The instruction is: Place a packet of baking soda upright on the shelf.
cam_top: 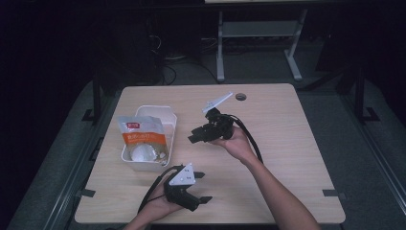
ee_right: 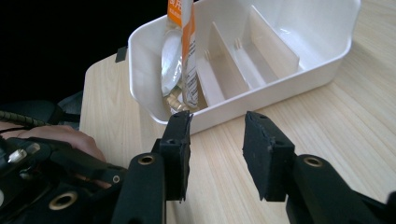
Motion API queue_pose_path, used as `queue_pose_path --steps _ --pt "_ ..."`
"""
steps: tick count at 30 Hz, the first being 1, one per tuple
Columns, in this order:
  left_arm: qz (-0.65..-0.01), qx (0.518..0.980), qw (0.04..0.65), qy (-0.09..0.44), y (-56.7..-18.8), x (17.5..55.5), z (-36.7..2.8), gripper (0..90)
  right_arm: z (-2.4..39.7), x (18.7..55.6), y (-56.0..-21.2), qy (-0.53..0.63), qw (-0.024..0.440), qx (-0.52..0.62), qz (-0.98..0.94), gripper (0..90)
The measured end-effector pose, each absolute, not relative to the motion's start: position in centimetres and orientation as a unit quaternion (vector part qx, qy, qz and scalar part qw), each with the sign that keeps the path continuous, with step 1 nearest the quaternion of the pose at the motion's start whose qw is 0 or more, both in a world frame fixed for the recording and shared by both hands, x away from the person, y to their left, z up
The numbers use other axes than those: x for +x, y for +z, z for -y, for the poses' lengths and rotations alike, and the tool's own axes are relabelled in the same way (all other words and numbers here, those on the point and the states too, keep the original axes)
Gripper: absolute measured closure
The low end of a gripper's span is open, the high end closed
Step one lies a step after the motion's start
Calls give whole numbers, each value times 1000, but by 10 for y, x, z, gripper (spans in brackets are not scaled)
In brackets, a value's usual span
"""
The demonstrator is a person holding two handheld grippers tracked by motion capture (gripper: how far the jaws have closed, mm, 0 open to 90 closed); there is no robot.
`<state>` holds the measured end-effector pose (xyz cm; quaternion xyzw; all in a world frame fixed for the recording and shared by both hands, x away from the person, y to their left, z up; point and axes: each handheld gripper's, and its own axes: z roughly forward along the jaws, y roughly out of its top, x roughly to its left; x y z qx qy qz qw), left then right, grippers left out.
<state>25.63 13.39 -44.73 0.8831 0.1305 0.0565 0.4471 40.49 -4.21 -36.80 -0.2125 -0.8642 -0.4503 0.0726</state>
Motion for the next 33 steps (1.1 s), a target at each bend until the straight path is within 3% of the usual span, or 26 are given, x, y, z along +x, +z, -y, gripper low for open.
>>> queue_pose_path --steps 33 --pt "-139 882 446 58 -448 260 -136 208 96 398 -369 -454 57 -253 853 523"
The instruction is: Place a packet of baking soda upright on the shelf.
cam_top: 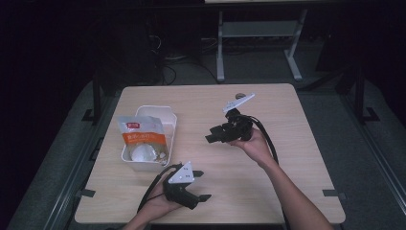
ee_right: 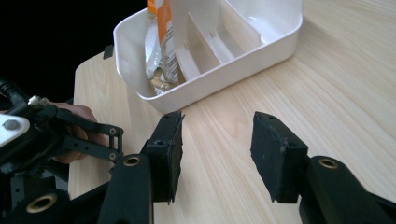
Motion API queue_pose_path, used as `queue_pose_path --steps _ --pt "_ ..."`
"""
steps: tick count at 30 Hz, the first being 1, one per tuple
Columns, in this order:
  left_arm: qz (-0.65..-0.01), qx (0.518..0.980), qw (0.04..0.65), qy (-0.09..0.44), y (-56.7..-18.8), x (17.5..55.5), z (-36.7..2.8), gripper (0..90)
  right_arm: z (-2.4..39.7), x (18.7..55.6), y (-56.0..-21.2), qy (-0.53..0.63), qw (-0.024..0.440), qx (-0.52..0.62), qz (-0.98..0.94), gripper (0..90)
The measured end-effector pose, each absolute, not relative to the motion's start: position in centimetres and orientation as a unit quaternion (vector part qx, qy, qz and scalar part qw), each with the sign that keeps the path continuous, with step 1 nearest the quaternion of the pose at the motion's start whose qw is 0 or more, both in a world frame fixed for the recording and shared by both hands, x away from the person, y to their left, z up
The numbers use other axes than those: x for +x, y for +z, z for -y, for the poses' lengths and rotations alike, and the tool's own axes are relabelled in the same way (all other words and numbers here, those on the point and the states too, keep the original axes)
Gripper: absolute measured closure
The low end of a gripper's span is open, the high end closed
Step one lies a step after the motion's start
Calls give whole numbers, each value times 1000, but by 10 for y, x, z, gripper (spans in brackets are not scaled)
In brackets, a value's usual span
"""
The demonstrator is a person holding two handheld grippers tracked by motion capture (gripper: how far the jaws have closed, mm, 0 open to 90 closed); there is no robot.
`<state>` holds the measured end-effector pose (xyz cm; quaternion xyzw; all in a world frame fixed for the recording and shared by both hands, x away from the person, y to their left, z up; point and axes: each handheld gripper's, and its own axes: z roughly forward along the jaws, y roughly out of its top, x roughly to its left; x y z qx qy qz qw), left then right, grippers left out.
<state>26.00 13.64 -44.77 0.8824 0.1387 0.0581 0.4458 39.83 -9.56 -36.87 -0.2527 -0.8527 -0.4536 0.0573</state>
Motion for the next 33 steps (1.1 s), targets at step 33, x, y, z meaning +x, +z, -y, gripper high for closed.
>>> queue_pose_path --steps 33 --pt "-151 880 446 62 -447 264 -141 210 161 382 -372 -460 39 -297 836 471"
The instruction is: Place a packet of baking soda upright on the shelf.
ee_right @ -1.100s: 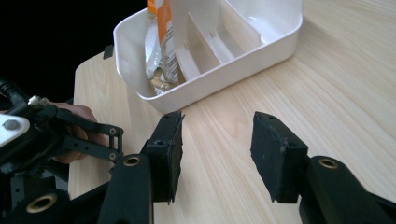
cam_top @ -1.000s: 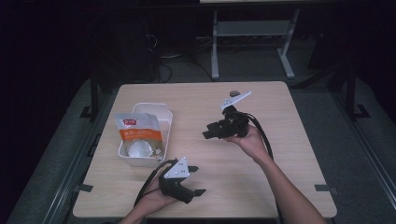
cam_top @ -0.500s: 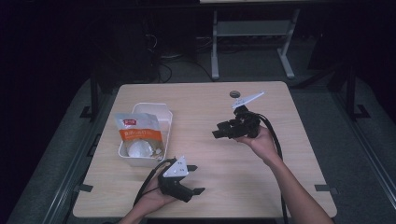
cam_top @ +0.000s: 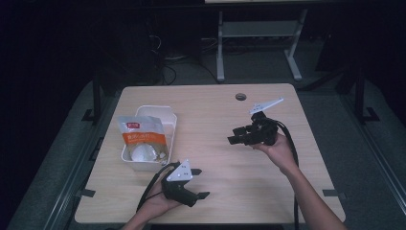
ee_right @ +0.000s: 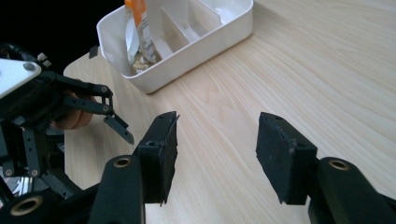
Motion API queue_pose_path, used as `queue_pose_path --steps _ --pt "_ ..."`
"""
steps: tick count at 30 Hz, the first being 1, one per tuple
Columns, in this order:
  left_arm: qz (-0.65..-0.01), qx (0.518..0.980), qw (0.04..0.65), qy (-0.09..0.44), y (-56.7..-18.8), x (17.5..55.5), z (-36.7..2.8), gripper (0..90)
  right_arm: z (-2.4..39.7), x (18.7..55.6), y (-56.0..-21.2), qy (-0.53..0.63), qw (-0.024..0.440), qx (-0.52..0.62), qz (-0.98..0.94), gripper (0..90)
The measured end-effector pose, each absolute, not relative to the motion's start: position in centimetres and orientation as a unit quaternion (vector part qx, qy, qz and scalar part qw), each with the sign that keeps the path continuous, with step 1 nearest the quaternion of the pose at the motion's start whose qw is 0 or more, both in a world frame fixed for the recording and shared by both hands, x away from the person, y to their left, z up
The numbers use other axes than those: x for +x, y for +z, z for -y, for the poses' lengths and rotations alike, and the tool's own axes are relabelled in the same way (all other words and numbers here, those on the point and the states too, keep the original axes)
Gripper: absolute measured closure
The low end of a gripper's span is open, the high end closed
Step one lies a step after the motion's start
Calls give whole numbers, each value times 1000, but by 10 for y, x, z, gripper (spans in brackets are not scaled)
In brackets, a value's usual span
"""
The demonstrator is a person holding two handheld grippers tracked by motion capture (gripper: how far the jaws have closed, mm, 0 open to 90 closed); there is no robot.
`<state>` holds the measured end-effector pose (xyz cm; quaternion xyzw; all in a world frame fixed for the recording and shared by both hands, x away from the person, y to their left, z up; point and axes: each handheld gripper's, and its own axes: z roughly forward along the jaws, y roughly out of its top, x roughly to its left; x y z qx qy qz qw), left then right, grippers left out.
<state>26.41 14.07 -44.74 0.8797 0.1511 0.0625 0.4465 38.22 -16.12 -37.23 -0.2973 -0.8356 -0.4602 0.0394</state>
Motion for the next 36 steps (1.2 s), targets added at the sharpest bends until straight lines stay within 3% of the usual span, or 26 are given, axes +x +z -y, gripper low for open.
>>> queue_pose_path --steps 36 --pt "-168 874 450 64 -448 269 -143 209 230 348 -400 -454 32 -354 817 434"
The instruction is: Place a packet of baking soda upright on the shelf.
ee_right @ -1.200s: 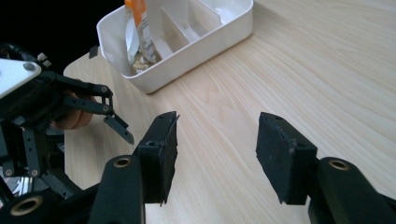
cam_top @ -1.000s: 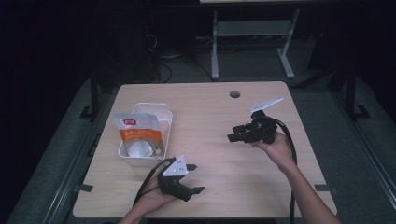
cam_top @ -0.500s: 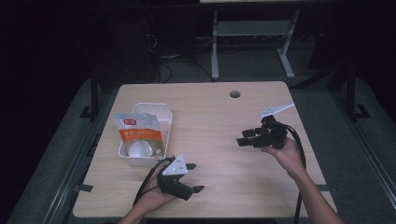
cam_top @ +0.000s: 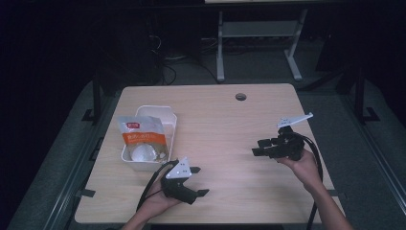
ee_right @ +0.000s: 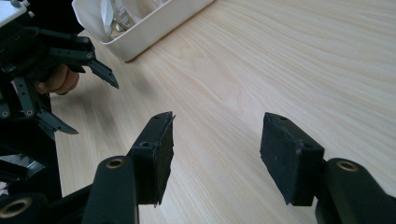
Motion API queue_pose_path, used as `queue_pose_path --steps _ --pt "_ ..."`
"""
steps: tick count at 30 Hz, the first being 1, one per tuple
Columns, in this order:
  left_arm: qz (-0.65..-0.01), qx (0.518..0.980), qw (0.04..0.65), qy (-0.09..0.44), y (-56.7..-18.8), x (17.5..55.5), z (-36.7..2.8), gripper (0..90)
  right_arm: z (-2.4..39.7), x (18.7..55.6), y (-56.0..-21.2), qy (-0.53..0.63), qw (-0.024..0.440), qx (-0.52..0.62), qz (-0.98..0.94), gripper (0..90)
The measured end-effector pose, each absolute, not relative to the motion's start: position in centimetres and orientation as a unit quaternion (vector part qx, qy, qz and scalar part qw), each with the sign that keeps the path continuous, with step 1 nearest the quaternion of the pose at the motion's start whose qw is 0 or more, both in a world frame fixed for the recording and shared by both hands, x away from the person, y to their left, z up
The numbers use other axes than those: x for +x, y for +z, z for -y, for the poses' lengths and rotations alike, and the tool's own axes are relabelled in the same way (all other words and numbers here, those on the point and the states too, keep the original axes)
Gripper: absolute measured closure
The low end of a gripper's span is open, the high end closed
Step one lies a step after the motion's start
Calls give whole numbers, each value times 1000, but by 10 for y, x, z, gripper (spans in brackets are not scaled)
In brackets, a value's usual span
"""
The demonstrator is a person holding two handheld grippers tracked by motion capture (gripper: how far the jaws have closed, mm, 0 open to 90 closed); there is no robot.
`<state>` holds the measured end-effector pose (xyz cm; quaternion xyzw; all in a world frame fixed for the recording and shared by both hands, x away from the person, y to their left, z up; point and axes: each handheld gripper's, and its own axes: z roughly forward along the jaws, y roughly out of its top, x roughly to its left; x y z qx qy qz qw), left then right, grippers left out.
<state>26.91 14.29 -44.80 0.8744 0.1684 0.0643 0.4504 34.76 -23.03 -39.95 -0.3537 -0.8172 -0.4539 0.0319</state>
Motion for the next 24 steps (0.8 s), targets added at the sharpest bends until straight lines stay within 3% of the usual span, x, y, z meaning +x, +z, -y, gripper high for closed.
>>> queue_pose_path --steps 24 --pt "-177 874 448 63 -450 272 -144 210 260 316 -431 -447 36 -380 809 417"
